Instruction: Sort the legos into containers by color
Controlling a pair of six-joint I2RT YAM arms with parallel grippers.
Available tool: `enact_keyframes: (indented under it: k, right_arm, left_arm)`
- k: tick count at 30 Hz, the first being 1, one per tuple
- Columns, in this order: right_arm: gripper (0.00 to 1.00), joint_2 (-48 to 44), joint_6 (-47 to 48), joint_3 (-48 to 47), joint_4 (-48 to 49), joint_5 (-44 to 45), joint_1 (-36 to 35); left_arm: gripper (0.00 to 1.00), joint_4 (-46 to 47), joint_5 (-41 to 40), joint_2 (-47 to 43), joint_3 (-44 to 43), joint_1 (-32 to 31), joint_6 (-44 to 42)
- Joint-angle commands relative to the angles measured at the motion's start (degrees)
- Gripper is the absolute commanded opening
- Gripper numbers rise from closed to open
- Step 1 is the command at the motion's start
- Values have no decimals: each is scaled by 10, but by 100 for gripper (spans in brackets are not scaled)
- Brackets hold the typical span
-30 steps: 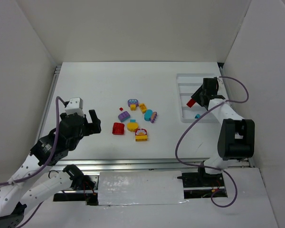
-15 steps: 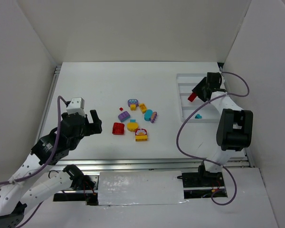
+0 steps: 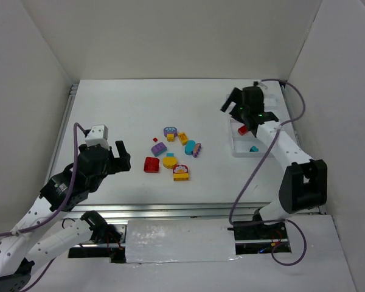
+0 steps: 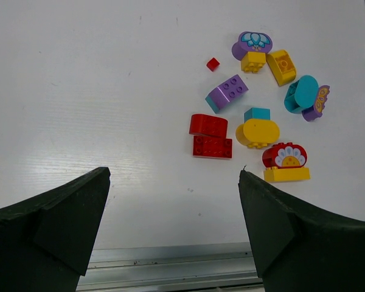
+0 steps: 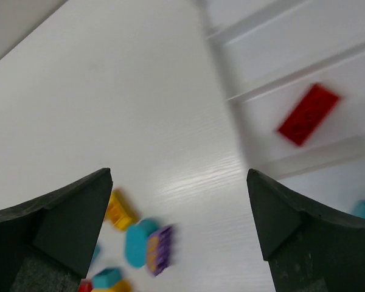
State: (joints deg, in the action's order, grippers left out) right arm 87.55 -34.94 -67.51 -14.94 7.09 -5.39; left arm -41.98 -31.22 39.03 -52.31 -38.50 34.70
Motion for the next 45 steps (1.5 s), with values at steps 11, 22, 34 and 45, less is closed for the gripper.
enact_keyframes:
  k: [11, 22, 34, 45]
  right_arm:
    - [100, 63, -78, -53, -113, 154, -317]
    - [99, 147, -75, -143, -128, 186, -476]
    - [100, 326, -158, -338, -243, 245, -575]
    - [100, 382, -203, -354, -264, 275, -592]
  left_arm:
    - [100, 14, -5, 2, -17, 1, 2]
    - [99, -56, -117, -21, -35, 2, 75]
    - [99, -59, -155, -103, -25, 3, 107]
    - [100, -50, -133, -89, -28, 3, 89]
